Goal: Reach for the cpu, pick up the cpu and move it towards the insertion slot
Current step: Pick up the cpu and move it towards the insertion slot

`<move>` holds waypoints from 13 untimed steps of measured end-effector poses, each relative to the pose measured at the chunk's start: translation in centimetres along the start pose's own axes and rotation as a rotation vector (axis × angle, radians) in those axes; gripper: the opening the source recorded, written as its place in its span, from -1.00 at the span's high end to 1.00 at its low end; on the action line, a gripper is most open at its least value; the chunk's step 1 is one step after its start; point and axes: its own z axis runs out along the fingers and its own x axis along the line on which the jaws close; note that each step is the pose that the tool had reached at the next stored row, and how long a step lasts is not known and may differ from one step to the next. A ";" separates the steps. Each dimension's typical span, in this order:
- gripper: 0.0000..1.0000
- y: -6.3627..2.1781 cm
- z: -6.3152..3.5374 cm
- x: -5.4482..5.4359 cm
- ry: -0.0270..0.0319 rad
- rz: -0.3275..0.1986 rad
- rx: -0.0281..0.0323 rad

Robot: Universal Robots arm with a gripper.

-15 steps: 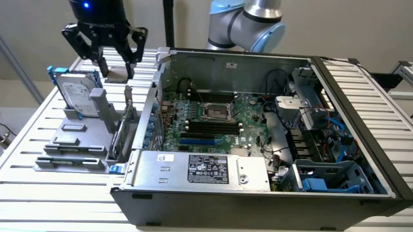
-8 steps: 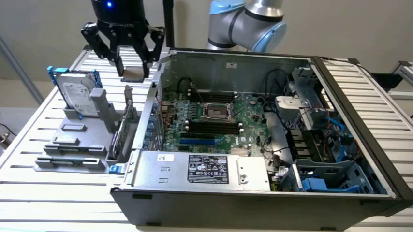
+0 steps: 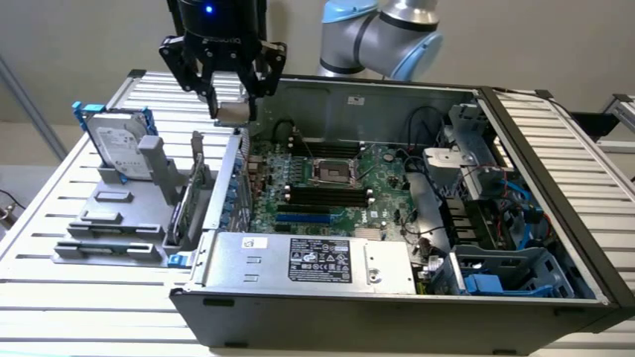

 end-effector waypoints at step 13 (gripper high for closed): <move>-0.09 0.09 -0.06 -5.9 0.0007 0.000 -0.0005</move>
